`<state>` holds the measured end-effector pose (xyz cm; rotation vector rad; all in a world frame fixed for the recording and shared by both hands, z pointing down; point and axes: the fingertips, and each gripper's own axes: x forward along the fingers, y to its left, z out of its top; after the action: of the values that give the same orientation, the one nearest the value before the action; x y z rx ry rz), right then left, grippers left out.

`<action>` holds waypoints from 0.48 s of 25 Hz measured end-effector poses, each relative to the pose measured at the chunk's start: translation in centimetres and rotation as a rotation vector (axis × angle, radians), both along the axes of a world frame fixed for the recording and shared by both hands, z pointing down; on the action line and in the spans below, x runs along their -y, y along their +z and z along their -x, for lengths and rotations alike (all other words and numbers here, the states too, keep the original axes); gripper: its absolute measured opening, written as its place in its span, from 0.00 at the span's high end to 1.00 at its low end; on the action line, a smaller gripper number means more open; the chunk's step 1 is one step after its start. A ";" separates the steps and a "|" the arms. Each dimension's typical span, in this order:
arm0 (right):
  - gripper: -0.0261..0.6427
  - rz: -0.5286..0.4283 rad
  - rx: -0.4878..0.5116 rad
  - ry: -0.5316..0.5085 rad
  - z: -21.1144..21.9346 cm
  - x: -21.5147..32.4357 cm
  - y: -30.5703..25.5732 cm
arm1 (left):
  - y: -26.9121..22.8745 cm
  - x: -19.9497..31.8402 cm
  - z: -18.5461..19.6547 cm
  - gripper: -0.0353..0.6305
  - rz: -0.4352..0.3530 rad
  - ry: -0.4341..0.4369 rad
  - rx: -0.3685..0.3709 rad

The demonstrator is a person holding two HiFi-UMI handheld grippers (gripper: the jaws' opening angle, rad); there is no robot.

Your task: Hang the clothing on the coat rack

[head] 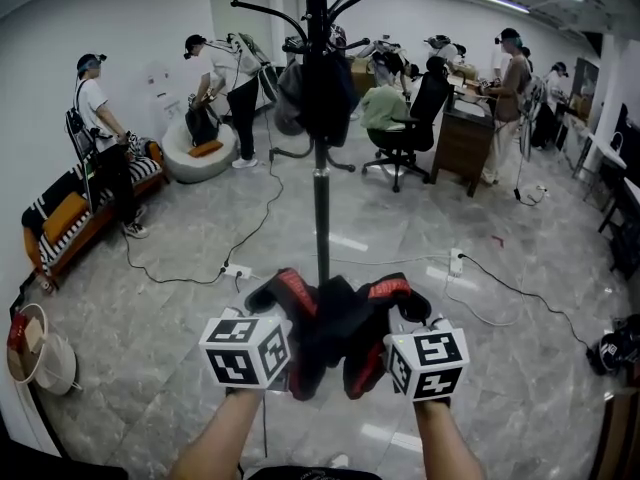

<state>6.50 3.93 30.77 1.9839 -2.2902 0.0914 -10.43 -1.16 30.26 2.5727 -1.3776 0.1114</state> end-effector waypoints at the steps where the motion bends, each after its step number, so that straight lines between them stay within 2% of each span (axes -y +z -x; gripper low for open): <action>1: 0.93 0.002 -0.001 -0.002 -0.1 0.2 0.1 | 0.1 0.2 -0.1 0.91 0.001 -0.002 -0.002; 12: 0.93 0.032 -0.016 0.012 -0.7 3.9 1.2 | 1.0 4.2 -0.8 0.91 0.023 0.012 -0.004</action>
<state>7.23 0.06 31.93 1.9755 -2.2531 0.1127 -9.66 -5.32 31.27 2.5614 -1.3509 0.1229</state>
